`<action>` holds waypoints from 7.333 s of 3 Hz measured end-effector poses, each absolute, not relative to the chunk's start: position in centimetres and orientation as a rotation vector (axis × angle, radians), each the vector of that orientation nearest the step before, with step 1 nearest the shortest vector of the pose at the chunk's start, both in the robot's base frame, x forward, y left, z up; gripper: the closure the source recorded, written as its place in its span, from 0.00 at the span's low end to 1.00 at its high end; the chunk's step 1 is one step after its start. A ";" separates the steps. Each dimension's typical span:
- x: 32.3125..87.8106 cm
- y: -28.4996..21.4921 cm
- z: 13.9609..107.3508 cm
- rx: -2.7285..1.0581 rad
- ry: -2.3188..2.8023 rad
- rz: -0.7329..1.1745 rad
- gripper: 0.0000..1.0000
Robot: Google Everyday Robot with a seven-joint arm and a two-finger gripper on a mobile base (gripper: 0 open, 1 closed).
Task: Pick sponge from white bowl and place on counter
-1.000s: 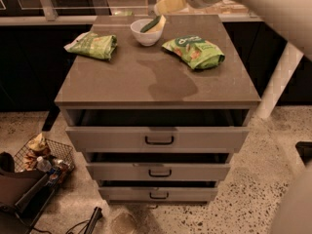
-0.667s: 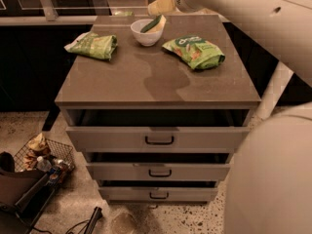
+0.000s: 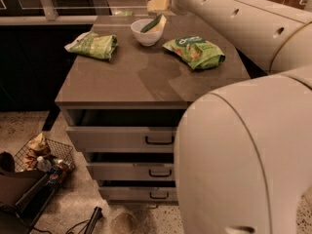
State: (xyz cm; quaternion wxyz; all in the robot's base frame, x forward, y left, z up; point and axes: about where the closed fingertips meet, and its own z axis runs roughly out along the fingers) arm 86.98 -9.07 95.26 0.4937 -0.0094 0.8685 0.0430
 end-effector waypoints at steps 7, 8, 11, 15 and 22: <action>91.8 -4.4 91.9 0.214 2.039 0.518 0.00; 92.5 -4.8 91.1 0.249 2.026 0.533 0.00; 93.2 -3.2 89.7 0.243 2.039 0.560 0.18; 93.3 -2.5 88.8 0.236 2.051 0.562 1.00; 87.5 -5.5 105.5 0.186 1.941 0.466 1.00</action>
Offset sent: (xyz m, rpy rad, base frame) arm 0.0098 0.0020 -0.0100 0.0644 0.0338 -0.0457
